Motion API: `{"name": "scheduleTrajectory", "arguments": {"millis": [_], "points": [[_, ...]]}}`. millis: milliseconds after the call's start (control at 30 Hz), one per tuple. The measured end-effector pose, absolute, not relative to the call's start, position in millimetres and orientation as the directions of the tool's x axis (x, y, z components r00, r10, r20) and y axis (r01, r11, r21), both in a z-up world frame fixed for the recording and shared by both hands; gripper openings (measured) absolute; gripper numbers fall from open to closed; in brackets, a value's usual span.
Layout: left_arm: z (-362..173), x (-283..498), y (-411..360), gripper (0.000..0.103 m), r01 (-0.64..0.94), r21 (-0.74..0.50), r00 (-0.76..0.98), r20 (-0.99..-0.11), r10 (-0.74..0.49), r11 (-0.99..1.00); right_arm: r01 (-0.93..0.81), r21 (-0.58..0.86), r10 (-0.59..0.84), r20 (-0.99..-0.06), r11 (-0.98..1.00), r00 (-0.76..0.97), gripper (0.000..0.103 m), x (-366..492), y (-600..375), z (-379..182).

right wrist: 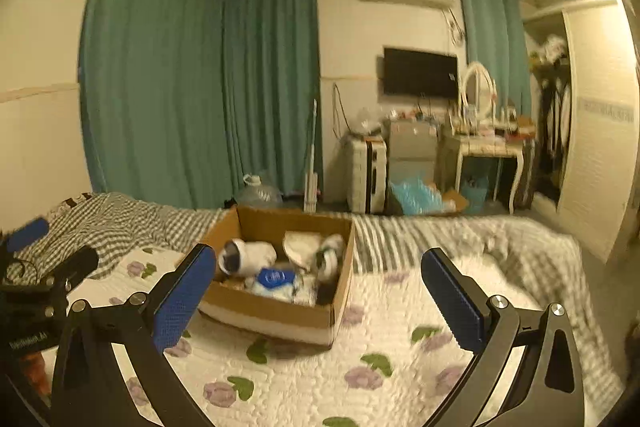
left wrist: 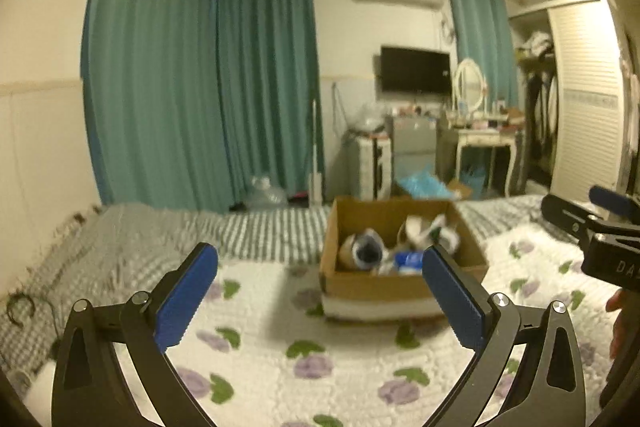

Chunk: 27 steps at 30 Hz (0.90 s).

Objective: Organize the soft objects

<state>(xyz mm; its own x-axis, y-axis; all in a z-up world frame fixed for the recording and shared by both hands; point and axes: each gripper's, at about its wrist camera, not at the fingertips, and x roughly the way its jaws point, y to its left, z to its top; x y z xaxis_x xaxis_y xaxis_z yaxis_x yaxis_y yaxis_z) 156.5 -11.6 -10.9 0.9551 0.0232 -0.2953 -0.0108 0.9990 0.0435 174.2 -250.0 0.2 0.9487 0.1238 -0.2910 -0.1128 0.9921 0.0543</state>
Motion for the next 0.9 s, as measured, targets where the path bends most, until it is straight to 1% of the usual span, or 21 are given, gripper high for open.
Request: {"name": "scheduleTrajectory", "arguments": {"millis": [100,167,733,900], "points": [[-19.5,161.2,-5.5,0.103,0.015,-0.008,0.941,-0.337,-0.017,1.000,-0.092,0.043,0.101,-0.323,0.995,0.941,0.103,183.6,-247.9,-11.7],[-22.9,163.3,-4.3,0.103,0.003,-0.007,0.937,-0.348,-0.005,1.000,-0.087,0.033,0.093,-0.314,0.996,0.945,0.103,184.8,-245.1,-13.9],[-20.6,155.0,-3.9,0.103,0.017,-0.016,0.937,-0.348,-0.021,1.000,-0.111,0.021,0.111,-0.337,0.994,0.935,0.103,183.0,-234.7,-14.0],[-21.2,154.3,-4.0,0.103,0.003,0.007,0.937,-0.349,-0.001,1.000,-0.117,0.014,0.114,-0.334,0.993,0.936,0.103,181.5,-230.9,-14.1]]}}
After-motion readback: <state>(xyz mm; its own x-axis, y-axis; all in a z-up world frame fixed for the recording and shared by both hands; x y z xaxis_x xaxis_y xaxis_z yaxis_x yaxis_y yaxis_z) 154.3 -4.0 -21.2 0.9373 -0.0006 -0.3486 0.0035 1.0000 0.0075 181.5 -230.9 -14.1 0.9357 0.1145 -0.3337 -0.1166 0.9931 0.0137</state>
